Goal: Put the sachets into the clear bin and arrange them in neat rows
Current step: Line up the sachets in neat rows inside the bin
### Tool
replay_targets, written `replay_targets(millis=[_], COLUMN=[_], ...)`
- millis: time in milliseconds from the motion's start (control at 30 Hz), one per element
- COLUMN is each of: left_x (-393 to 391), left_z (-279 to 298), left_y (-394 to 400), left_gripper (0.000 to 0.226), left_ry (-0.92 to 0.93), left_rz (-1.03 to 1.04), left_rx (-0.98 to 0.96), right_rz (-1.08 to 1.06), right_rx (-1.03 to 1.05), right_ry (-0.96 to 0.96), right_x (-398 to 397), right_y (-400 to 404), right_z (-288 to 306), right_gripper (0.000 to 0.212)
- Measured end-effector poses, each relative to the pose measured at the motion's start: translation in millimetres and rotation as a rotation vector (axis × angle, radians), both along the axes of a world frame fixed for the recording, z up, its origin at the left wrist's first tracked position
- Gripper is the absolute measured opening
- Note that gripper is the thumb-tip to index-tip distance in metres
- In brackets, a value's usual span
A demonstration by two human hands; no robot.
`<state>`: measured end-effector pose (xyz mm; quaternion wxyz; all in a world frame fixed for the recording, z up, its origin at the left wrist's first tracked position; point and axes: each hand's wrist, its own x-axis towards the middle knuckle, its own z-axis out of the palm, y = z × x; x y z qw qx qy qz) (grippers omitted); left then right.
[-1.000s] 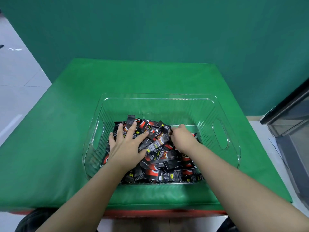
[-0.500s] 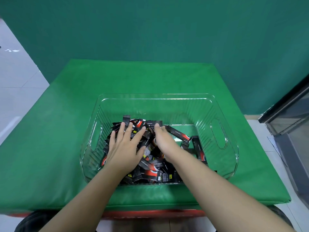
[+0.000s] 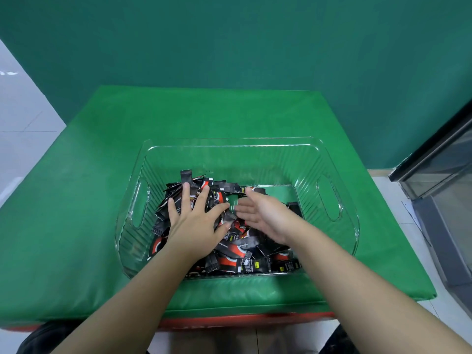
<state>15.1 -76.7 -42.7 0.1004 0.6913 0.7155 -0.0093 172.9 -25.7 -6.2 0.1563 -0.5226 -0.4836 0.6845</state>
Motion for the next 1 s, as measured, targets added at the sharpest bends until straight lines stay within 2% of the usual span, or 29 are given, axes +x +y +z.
replay_targets(millis=[67, 133, 233, 333, 467, 600, 667, 733, 833, 867, 1000], left_x=[0.2, -0.1, 0.4, 0.3, -4.3, -13.6, -16.4, -19.0, -22.5, -23.5, -18.4], left_z=[0.9, 1.3, 0.9, 0.3, 5.0, 19.1, 25.1, 29.2, 31.0, 30.0, 25.5], left_y=[1.1, 1.0, 1.3, 2.2, 2.5, -4.2, -11.9, -19.3, -25.3, -25.6, -25.9], left_gripper=[0.048, 0.046, 0.046, 0.047, 0.045, 0.038, 0.035, 0.041, 0.066, 0.075, 0.090], left_ry=[-0.012, -0.018, -0.022, -0.031, -0.091, -0.126, -0.172, -0.192, -0.128, -0.100, -0.038], left_rz=[0.004, 0.011, 0.026, 0.041, -0.063, -0.250, -0.283, -0.293, -0.324, -0.331, -0.288], left_rx=[0.000, 0.000, 0.026, 0.060, 0.095, -0.022, -0.093, -0.154, -0.225, -0.232, -0.202], right_rz=[0.031, 0.130, 0.432, 0.654, 0.664, 0.677, 0.674, 0.630, 0.550, 0.516, 0.351], right_rx=[0.127, 0.322, 0.450, 0.385, 0.444, 0.490, 0.533, 0.565, 0.667, 0.673, 0.617], right_ry=[-0.153, -0.389, -0.612, -0.647, -0.650, -0.728, -0.763, -0.763, -0.744, -0.733, -0.614], right_x=[17.3, 34.4, 56.6, 63.1, 46.7, 22.6, 15.1, 11.8, 8.5, 6.4, -3.0], right_y=[-1.5, -6.2, -18.5, -31.8, -36.8, -38.8, -37.2, -31.5, -20.9, -18.8, -13.6], right_z=[2.9, 5.1, 11.0, 13.1, 4.8, -4.1, -6.8, -7.4, -7.5, -8.2, -13.1], right_gripper=[0.046, 0.041, 0.056, 0.079, 0.099, 0.108, 0.104, 0.090, 0.042, 0.035, 0.034])
